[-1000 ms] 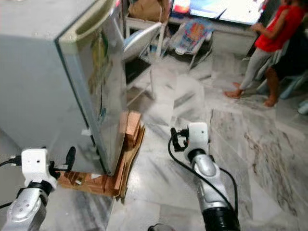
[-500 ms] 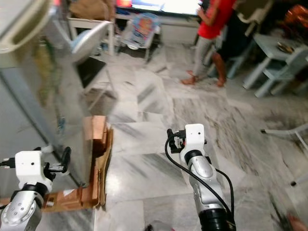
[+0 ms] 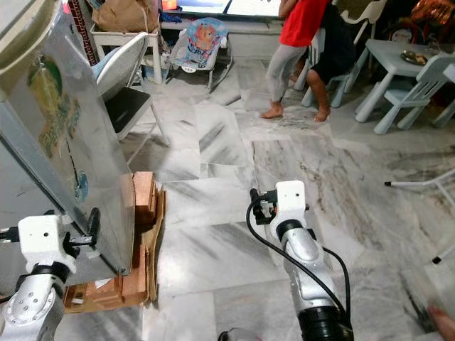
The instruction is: Restocking fridge
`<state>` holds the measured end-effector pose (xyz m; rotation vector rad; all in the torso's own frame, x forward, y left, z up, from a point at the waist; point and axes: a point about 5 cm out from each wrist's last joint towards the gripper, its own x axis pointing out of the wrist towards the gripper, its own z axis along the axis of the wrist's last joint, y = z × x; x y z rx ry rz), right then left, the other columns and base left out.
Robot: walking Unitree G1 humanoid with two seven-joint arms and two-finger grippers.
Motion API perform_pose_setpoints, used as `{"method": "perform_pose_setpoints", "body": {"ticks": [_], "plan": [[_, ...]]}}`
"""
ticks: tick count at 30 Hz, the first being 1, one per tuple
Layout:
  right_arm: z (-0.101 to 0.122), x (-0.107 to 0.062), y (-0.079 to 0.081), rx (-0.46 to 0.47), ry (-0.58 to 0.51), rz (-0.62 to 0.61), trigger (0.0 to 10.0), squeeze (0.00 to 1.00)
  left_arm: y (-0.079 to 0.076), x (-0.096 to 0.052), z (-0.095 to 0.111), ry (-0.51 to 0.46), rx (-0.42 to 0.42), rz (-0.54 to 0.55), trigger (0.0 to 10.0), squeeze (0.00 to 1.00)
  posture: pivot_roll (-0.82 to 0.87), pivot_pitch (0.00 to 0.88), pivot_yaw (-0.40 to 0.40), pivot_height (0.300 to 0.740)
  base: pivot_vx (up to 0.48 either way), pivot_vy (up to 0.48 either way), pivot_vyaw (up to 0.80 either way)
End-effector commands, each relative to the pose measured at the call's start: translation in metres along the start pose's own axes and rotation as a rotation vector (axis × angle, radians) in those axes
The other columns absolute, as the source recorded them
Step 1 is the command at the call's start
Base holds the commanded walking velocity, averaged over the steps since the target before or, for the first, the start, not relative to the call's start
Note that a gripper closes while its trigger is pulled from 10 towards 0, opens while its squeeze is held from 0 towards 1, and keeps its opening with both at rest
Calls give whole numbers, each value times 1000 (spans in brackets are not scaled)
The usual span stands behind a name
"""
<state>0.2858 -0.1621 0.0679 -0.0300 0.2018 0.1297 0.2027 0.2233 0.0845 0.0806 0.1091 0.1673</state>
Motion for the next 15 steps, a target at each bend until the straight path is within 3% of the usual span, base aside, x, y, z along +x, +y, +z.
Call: {"method": "perform_pose_setpoints", "body": {"ticks": [1,4,10,15], "plan": [[2,-1,-1,-8,0,8,10000,0,6,-1,0,6,-9,-2,10000,0,68,42,-63,740,0,0,0],[3,-1,1,-11,3,14,10000,0,5,3,0,9,-1,-32,10000,0,62,49,-74,740,0,0,0],[-2,-5,-1,16,38,16,10000,0,19,25,4,1,24,-24,10000,0,47,62,-76,740,0,0,0],[-14,-3,3,97,126,50,10000,0,20,32,6,-1,26,-46,10000,0,56,80,-85,740,0,0,0]]}}
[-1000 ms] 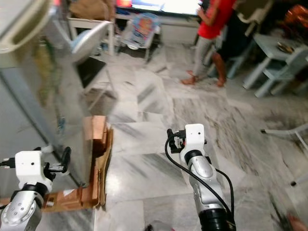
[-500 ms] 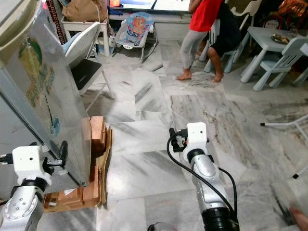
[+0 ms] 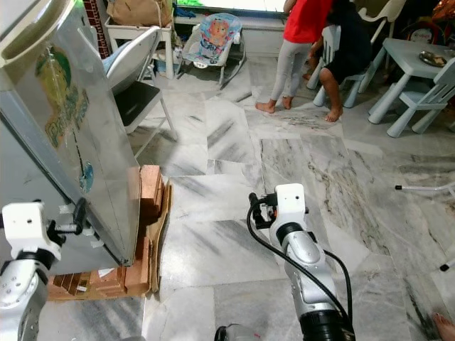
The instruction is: Restocking fridge
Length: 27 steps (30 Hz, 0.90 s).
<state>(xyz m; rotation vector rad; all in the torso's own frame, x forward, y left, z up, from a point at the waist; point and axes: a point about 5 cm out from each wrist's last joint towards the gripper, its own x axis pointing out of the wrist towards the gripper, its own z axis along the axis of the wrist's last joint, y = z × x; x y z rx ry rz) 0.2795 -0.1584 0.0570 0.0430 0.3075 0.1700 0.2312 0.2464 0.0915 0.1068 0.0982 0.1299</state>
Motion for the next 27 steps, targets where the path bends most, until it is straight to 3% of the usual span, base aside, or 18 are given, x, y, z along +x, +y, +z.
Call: {"method": "perform_pose_setpoints", "body": {"ticks": [1,13,20,27], "plan": [[-1,4,0,34,22,18,10000,0,0,4,-2,13,-4,-20,10000,0,56,80,-85,740,0,0,0],[7,1,3,8,-5,48,10000,0,-5,22,7,-28,-30,-13,10000,0,56,92,-86,740,0,0,0],[13,-8,4,-7,-25,67,10000,0,-9,37,12,-49,-11,-15,10000,0,32,89,-76,740,0,0,0],[29,-19,9,-25,-79,103,10000,0,-4,50,14,-45,5,42,10000,0,7,99,-70,740,0,0,0]]}}
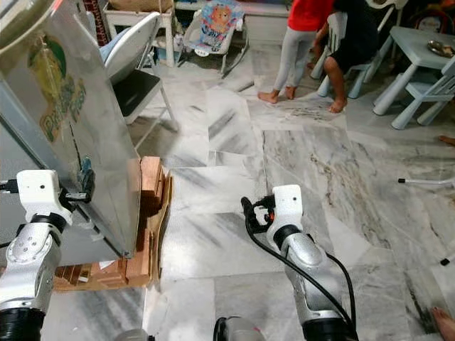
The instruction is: Restocking fridge
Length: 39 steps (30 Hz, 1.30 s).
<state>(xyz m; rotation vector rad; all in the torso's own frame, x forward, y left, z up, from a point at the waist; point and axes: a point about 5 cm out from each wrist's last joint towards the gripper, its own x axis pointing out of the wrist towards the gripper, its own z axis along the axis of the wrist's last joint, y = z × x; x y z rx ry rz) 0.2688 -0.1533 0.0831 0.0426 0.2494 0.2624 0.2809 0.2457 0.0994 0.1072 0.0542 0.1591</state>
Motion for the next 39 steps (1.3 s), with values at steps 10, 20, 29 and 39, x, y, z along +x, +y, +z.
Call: {"method": "perform_pose_setpoints", "body": {"ticks": [10,20,29,39], "plan": [[-43,-17,-23,-173,409,-109,10000,0,-51,21,39,-94,-20,-244,10000,0,16,97,-73,740,0,0,0],[-58,-28,-29,-278,514,-7,10000,0,-200,-33,84,-253,-64,-899,10000,0,10,87,-83,740,0,0,0],[-49,-22,-34,-238,442,-67,10000,0,-155,-6,70,-181,-104,-696,10000,0,7,76,-79,740,0,0,0],[-23,0,-21,-177,228,-93,10000,0,-48,-27,32,-109,-78,-314,10000,0,28,53,-68,740,0,-114,0]]}}
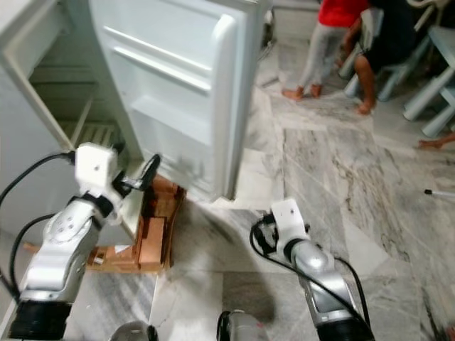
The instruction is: Restocking fridge
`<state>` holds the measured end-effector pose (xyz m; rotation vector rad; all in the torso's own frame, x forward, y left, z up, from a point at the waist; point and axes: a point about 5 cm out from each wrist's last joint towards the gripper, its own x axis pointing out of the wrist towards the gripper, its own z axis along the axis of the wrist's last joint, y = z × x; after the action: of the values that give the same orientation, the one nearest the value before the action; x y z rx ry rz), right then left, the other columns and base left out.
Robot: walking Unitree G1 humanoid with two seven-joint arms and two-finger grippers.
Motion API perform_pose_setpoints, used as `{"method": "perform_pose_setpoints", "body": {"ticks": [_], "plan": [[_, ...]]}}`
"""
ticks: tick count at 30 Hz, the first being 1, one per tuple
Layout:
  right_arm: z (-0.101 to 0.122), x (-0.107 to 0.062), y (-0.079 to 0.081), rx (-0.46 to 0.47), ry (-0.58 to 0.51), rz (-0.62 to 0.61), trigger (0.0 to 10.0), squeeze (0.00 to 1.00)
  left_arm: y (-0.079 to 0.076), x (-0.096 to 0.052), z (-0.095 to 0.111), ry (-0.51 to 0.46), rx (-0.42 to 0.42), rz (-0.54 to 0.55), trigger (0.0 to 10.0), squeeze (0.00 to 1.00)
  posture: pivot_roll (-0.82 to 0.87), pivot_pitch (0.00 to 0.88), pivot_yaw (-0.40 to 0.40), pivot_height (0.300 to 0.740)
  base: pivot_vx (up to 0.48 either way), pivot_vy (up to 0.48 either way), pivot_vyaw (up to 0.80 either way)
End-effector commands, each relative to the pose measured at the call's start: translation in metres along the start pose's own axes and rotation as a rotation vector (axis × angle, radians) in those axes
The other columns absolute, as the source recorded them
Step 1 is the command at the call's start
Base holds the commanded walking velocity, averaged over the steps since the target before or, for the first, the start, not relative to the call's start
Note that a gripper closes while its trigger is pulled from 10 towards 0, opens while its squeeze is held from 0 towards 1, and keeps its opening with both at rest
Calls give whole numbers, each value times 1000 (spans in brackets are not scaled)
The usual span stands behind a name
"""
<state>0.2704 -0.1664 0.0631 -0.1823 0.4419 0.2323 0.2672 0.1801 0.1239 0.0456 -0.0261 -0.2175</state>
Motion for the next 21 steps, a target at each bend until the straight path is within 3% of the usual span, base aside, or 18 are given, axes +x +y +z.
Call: {"method": "perform_pose_setpoints", "body": {"ticks": [1,3,7,11,15,21], "plan": [[-6,0,-5,34,7,-31,10000,0,16,-11,0,-21,-43,109,10000,0,35,50,-71,740,0,-469,0],[-3,2,2,48,-20,-12,10000,0,25,-19,-7,0,-18,155,10000,0,44,49,-74,740,0,-467,0],[13,8,11,65,-103,19,10000,0,28,-22,-10,18,14,160,10000,0,50,37,-75,740,0,-462,0],[14,10,14,148,-116,61,10000,0,21,-18,-12,18,6,161,10000,0,55,29,-74,740,0,-453,0],[13,10,17,195,-133,48,10000,0,4,-14,-17,19,-2,131,10000,0,48,30,-69,740,60,-436,0],[8,9,14,219,-108,30,10000,0,7,-17,-23,40,2,140,10000,0,51,35,-66,740,333,-329,0]]}}
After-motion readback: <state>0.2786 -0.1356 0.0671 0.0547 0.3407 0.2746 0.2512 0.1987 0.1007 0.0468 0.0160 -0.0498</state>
